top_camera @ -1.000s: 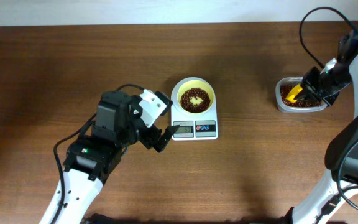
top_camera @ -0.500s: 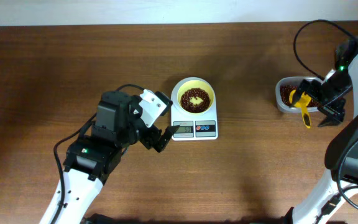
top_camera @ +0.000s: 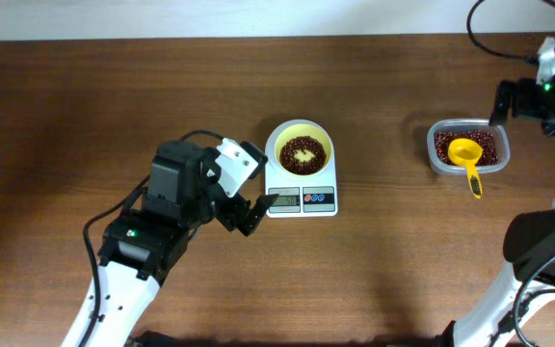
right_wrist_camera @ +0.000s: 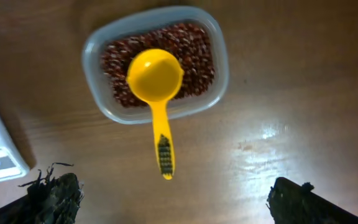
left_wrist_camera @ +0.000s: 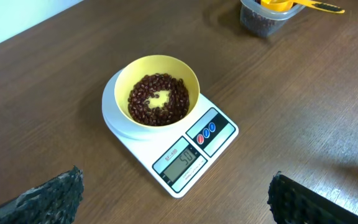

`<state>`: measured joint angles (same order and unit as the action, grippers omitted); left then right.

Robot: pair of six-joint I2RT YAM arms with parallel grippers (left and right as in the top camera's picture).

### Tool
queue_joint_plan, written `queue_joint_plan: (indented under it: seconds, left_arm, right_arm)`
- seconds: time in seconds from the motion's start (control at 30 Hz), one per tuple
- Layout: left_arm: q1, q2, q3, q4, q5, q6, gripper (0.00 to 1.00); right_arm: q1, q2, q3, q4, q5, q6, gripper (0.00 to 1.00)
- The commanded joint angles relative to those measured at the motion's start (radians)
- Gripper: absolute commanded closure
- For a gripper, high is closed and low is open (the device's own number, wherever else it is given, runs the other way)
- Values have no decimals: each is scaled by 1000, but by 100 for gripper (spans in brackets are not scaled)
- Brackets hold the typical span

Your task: Scoop item into bowl and weigh 50g on scale

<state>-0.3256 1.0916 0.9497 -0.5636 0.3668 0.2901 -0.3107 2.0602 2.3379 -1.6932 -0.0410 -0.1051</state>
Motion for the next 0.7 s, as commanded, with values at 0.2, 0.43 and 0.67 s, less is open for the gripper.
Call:
queue_joint_plan:
  seconds: [0.2,0.43,0.67]
  left_arm:
    - [5,2,-5,2,4,-13,1]
    - [5,2,-5,2,4,-13,1]
    - [5,2,-5,2,4,-13,1]
  right_arm:
    - [6,-184,19,-6,-88,-37,1]
    - [82,-241,-183,-6,-81,-37,1]
    - [89,-307,-272,-6,40,-48,1]
